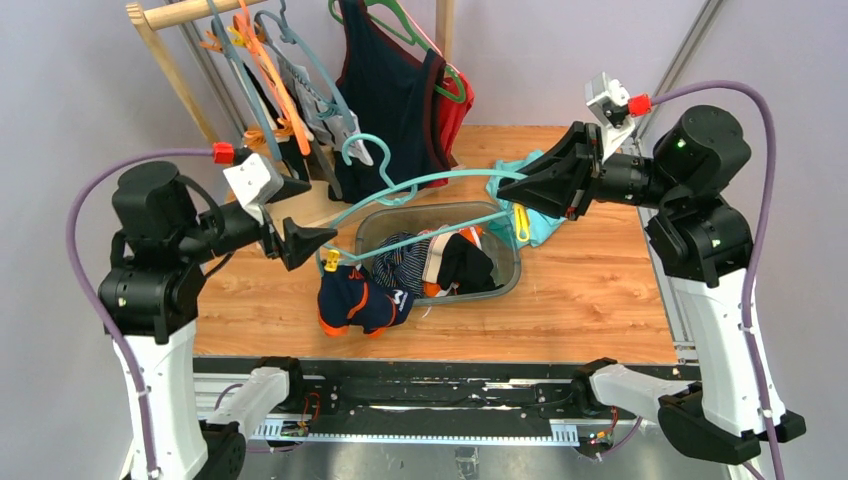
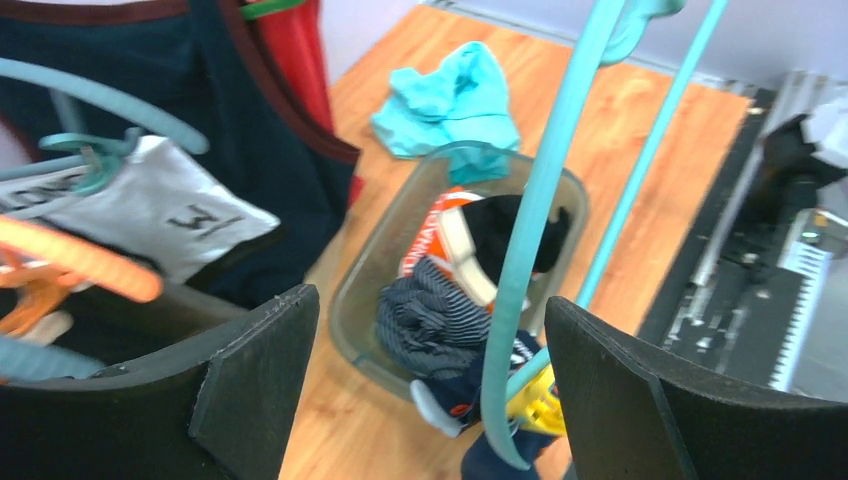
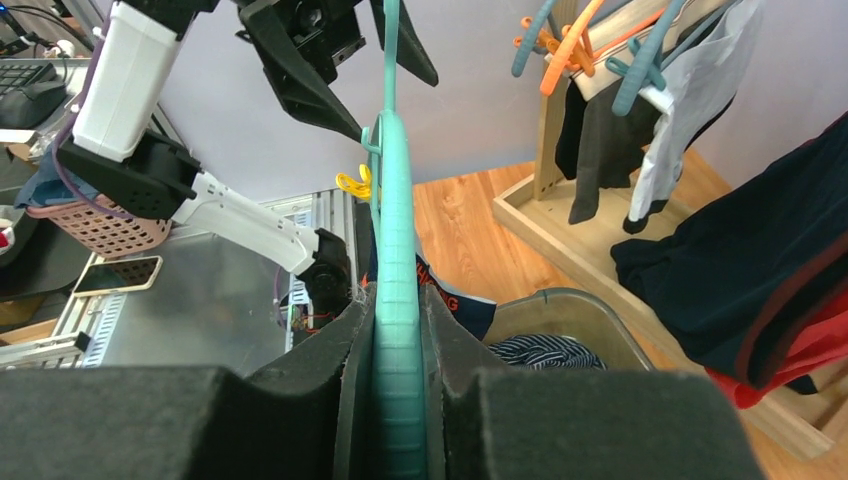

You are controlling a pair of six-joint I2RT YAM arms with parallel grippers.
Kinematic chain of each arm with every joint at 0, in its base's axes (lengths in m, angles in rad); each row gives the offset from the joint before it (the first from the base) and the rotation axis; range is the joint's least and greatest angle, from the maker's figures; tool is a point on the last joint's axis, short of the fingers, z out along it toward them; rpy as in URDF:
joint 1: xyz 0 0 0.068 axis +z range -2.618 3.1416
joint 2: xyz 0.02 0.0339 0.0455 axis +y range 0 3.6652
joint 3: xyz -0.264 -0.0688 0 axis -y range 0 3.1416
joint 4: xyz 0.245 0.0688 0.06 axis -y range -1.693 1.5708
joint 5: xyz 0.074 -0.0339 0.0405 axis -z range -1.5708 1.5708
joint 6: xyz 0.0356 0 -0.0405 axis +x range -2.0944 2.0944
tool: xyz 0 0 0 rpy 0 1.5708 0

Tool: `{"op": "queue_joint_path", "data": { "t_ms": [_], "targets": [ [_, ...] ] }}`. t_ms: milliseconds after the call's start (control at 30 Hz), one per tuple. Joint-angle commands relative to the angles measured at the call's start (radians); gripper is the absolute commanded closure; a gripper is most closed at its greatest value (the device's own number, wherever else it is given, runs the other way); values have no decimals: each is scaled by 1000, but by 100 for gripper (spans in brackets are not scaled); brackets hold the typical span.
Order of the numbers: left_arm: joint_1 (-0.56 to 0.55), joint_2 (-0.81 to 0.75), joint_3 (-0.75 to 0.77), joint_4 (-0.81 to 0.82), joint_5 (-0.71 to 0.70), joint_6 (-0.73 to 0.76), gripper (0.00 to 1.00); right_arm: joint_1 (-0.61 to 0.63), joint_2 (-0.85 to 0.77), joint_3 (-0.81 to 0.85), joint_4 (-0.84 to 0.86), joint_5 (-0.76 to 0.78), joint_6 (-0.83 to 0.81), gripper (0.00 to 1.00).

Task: Remove the underwear clipped to the hanger
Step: Remove the underwear from the hanger.

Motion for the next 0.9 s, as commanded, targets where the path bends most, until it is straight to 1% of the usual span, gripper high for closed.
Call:
{"op": "queue_joint_path", "data": {
  "t_ms": [0,233,400,467,533,567,600,633,667,700,800,867],
  "targets": [
    [-5,21,-1,1,210,-80,15,-14,-25,-45,121,-75,39,99],
    [-17,30,-84,0,224,-63,32,-14,-25,-95,183,-91,69,100],
    [-41,14,-147,-2,255,-37,41,-14,-22,-118,198,-77,66,99],
    [-53,17,-160,-4,254,-28,48,-14,-23,-138,207,-72,65,99],
    [-56,27,-157,-4,246,-29,62,-14,-24,-157,211,-62,60,99],
    [-57,33,-151,-4,236,-29,71,-14,-27,-168,210,-57,49,99],
    [-57,40,-143,-3,219,-28,87,-14,-29,-182,208,-52,38,99],
    [-58,46,-132,-3,195,-28,97,-14,-32,-197,204,-45,26,99],
    [-59,49,-124,-2,164,-26,99,-14,-36,-212,190,-35,7,99],
    [-63,51,-118,0,136,-21,100,-14,-38,-217,153,-22,-33,97],
    [-93,42,-115,1,50,16,100,-14,-37,-204,10,18,-170,76],
    [-136,35,-118,1,0,41,100,-13,-34,-193,-61,41,-240,63]
  ]
}}
